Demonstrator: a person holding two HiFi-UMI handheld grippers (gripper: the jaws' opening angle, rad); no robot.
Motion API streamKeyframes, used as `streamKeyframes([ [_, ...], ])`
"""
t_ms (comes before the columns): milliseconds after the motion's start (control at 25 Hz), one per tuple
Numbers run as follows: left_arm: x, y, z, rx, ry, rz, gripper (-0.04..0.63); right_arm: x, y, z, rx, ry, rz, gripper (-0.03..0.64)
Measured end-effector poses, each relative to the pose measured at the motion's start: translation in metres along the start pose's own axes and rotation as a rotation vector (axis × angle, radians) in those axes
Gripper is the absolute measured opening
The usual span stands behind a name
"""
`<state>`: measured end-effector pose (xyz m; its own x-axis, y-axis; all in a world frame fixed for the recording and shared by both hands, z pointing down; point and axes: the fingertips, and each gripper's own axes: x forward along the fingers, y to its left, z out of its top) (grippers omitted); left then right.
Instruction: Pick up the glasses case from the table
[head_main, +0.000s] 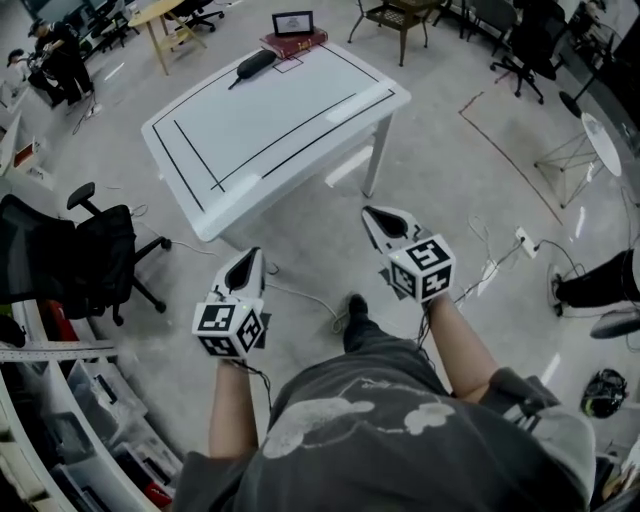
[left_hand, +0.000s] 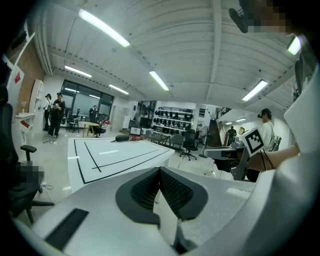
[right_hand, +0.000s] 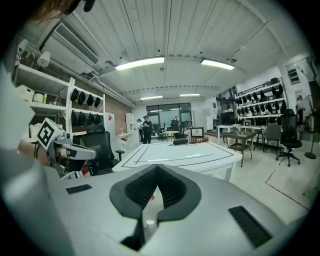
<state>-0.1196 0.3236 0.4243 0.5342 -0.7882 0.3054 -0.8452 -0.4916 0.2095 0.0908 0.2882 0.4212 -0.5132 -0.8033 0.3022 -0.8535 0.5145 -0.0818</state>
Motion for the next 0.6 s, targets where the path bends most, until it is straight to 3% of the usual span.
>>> streamKeyframes([
  [360,0.099,0.004,0.038,-0.025,-0.034,0.116,0.002,0.052,-0.105,0.036,-0.027,-0.022,0.078,0.0],
  [600,0.128,0.006,0.05,-0.034,-0.033,0.163,0.002,0.07,-0.14,0.038,-0.014,-0.009,0.105,0.0],
])
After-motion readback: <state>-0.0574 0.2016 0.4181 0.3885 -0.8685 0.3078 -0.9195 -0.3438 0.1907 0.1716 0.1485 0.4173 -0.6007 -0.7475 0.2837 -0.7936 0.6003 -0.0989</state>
